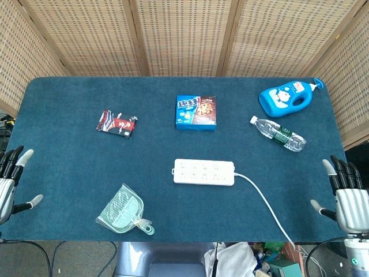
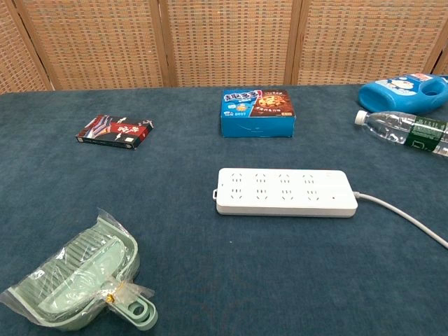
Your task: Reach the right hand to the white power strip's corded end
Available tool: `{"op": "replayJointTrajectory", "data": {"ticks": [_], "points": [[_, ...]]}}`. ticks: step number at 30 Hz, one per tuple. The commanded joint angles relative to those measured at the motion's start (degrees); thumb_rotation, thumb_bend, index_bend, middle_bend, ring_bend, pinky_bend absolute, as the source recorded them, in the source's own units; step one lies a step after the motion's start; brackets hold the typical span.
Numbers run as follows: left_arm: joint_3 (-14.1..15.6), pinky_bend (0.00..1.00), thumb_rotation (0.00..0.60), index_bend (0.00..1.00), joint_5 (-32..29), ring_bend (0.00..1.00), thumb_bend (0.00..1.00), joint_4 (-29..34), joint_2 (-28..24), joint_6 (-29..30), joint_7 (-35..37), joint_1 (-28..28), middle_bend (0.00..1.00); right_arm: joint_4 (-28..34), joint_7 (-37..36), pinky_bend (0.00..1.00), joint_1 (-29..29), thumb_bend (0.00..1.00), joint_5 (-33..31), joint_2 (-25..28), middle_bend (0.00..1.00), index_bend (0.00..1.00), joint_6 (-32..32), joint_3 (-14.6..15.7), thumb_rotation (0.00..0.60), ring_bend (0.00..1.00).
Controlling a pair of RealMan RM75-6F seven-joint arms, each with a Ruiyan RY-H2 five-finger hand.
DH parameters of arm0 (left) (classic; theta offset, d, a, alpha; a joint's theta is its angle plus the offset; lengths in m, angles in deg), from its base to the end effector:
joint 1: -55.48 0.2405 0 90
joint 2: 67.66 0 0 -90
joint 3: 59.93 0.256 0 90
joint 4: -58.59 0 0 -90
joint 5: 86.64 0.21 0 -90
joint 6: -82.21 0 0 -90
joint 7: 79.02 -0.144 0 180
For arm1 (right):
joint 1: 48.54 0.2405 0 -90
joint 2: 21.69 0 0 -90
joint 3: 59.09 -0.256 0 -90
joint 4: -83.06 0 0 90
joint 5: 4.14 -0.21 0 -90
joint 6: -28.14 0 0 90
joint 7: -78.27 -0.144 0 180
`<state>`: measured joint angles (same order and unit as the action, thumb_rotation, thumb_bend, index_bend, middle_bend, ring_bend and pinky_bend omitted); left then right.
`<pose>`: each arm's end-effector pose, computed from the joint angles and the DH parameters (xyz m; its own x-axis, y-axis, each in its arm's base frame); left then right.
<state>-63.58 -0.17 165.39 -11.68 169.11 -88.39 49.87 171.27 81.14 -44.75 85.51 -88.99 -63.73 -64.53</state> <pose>-0.2631 0.1833 0.1863 0.4428 -0.0433 0.8956 0.8947 -0.0440 -0.4445 -0.3050 -0.1833 0.1663 0.4473 0.1565 0.8806 -0.8876 -0.0434 0.4585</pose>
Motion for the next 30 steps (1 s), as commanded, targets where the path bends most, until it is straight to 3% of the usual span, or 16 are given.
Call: {"op": "replayJointTrajectory", "data": {"ticks": [1, 7, 9, 10, 12, 13, 14, 16, 18, 21, 30], "points": [[0.0, 0.00, 0.600, 0.00, 0.0, 0.00, 0.00, -0.2, 0.0, 0.4, 0.1, 0.2, 0.00, 0.2, 0.2, 0.00, 0.0, 0.00, 0.2, 0.1, 0.00, 0.00, 0.2, 0.2, 0.600, 0.00], [-0.2, 0.00, 0.600, 0.00, 0.0, 0.00, 0.00, -0.9, 0.1, 0.9, 0.5, 0.4, 0.00, 0.9, 0.8, 0.00, 1.4, 0.00, 0.6, -0.1, 0.00, 0.00, 2.3, 0.2, 0.600, 0.00], [-0.4, 0.00, 0.600, 0.00, -0.4, 0.00, 0.00, -1.2, 0.2, 1.0, 0.5, 0.4, 0.00, 0.3, 1.7, 0.04, 3.0, 0.00, 1.7, -0.7, 0.09, 0.00, 3.1, -0.4, 0.600, 0.06], [-0.6, 0.00, 0.600, 0.00, -0.7, 0.00, 0.00, -1.4, 0.4, 0.9, 0.3, 0.3, 0.00, -0.2, 1.9, 0.16, 4.4, 0.00, 3.0, -0.9, 0.23, 0.00, 4.1, -0.6, 0.600, 0.17], [-0.7, 0.00, 0.600, 0.00, -1.1, 0.00, 0.00, -1.5, 0.7, 0.5, -0.1, 0.0, 0.00, -0.2, 1.5, 0.63, 6.6, 0.03, 4.5, -0.7, 0.56, 0.00, 6.6, -0.5, 0.600, 0.52], [-0.7, 0.00, 0.600, 0.00, -1.4, 0.00, 0.00, -1.6, 0.8, 0.0, -0.7, -0.2, 0.00, 0.5, 0.4, 0.77, 8.5, 0.09, 5.7, -0.2, 0.65, 0.00, 9.5, 0.0, 0.600, 0.61], [-0.7, 0.00, 0.600, 0.00, -1.5, 0.00, 0.00, -1.5, 0.9, -0.1, -0.9, -0.3, 0.00, 0.9, -0.2, 0.91, 9.4, 0.23, 6.1, 0.1, 0.74, 0.00, 11.0, 0.2, 0.600, 0.72], [-0.8, 0.00, 0.600, 0.00, -1.9, 0.00, 0.00, -1.4, 1.2, -0.6, -1.6, -0.5, 0.00, 1.8, -1.8, 0.99, 11.8, 0.51, 6.7, 0.5, 0.82, 0.00, 14.7, 0.5, 0.600, 0.82], [-1.0, 0.00, 0.600, 0.00, -2.7, 0.00, 0.00, -1.2, 1.6, -1.3, -2.7, -0.9, 0.00, 2.3, -4.5, 1.00, 16.6, 0.71, 6.9, 0.2, 0.85, 0.02, 22.6, 1.0, 0.600, 0.88], [-1.4, 0.00, 0.600, 0.00, -3.4, 0.00, 0.00, -1.0, 2.0, -1.5, -3.7, -1.2, 0.00, 1.9, -4.2, 1.00, 20.0, 0.84, 6.2, -0.9, 0.87, 0.08, 27.8, 1.0, 0.600, 0.90], [-2.2, 0.00, 0.600, 0.00, -6.2, 0.00, 0.00, -1.1, 2.8, -3.1, -5.5, -2.3, 0.00, -0.3, 0.0, 1.00, 25.2, 0.88, 0.6, -6.2, 0.88, 0.17, 36.8, -0.2, 0.600, 0.90]]}}
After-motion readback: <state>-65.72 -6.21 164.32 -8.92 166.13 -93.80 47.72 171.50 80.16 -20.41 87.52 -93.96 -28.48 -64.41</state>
